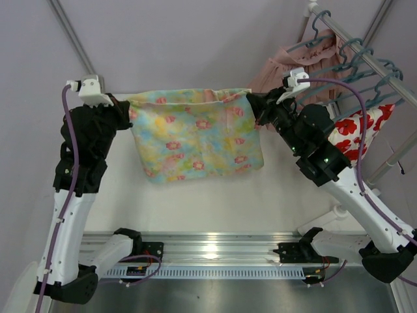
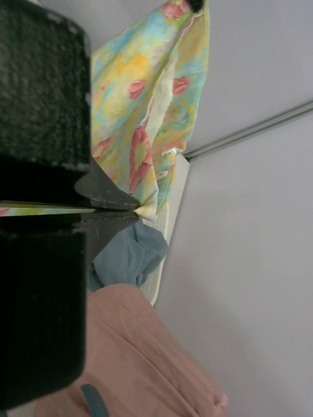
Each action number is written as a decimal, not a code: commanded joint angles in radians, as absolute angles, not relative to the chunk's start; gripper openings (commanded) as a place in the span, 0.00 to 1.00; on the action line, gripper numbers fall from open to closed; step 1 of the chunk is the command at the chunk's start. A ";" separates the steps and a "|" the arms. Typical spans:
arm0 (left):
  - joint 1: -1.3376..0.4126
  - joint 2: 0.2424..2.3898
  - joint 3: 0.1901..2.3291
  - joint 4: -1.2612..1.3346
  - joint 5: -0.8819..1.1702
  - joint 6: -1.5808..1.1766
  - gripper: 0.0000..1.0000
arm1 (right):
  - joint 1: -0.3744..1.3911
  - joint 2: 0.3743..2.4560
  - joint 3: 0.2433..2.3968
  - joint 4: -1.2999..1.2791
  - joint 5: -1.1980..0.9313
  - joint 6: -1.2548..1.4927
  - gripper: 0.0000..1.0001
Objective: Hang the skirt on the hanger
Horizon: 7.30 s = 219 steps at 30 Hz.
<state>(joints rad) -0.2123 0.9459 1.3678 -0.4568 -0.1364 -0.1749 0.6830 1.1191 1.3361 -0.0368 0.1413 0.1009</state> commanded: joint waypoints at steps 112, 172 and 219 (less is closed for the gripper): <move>-0.249 0.667 0.301 -0.537 -0.058 -0.925 0.79 | 0.948 1.841 1.456 -0.201 0.138 0.732 0.82; -0.259 0.621 0.166 -0.413 -0.040 -0.854 0.33 | 1.066 2.617 2.388 -0.629 0.293 0.769 0.00; -0.900 0.826 0.701 -0.709 -0.465 -1.046 0.00 | 0.927 1.993 1.666 -0.264 0.147 0.621 0.00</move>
